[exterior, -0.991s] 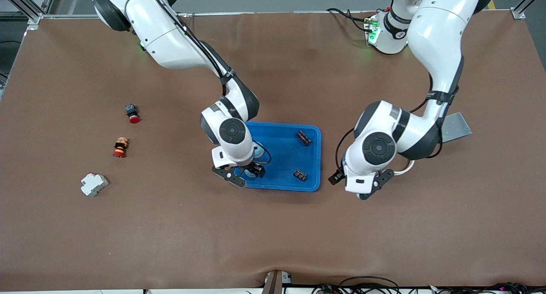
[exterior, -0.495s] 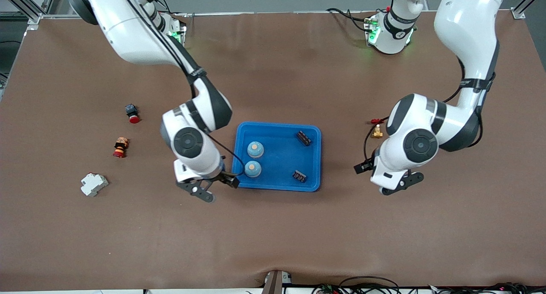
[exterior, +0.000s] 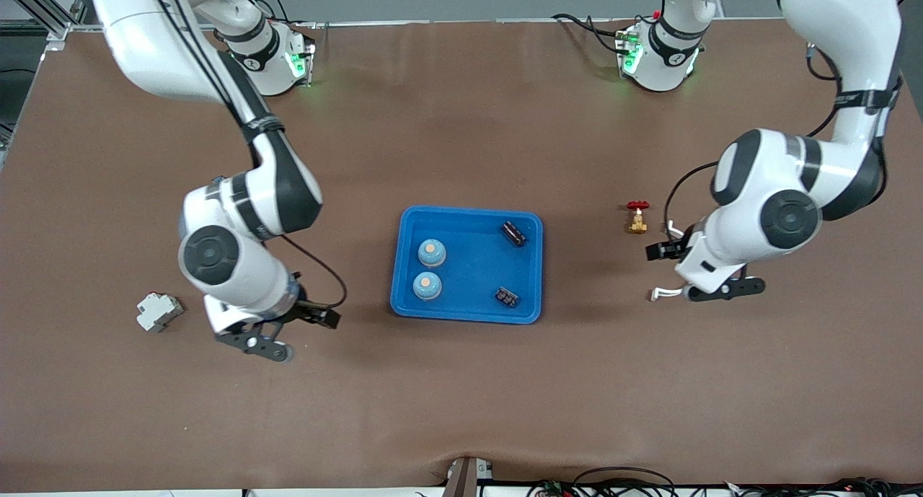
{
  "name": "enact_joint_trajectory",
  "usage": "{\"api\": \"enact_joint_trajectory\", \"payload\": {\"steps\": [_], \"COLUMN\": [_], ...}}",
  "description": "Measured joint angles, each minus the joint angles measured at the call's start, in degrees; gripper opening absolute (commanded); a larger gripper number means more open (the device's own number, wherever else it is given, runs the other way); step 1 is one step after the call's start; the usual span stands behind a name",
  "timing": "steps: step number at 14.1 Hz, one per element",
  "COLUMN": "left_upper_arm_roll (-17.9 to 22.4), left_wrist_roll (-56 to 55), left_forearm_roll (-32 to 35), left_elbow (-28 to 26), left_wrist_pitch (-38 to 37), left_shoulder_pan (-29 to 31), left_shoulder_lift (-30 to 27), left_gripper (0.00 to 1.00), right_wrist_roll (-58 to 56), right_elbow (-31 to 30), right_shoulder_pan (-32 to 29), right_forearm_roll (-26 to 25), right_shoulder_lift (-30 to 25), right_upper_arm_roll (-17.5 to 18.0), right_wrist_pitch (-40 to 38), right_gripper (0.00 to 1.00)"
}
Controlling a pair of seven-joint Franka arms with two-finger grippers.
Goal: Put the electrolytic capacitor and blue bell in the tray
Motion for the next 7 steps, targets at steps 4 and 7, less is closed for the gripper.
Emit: {"api": "enact_joint_trajectory", "payload": {"steps": [4,7], "left_upper_arm_roll": [-0.1,-0.1], "left_wrist_roll": [4.8,7.1], "left_forearm_roll": [-1.0,-1.7], "left_elbow": [-4.7,-9.0], "left_wrist_pitch": [0.6,2.6], "left_shoulder_pan": [4.3,6.0], "left_shoulder_lift": [-4.5,-9.1], "left_gripper": [1.0,1.0], "right_wrist_roll": [-6.0,-11.8], "right_elbow": [0.0,0.0], "right_shoulder_pan": [-3.0,-6.5], "right_forearm_roll": [0.0,0.0], "right_shoulder_lift": [-0.5,-3.2], "right_upper_arm_roll": [-0.1,-0.1], "right_wrist_pitch": [-0.5,-7.0], "right_gripper": [1.0,1.0]}}
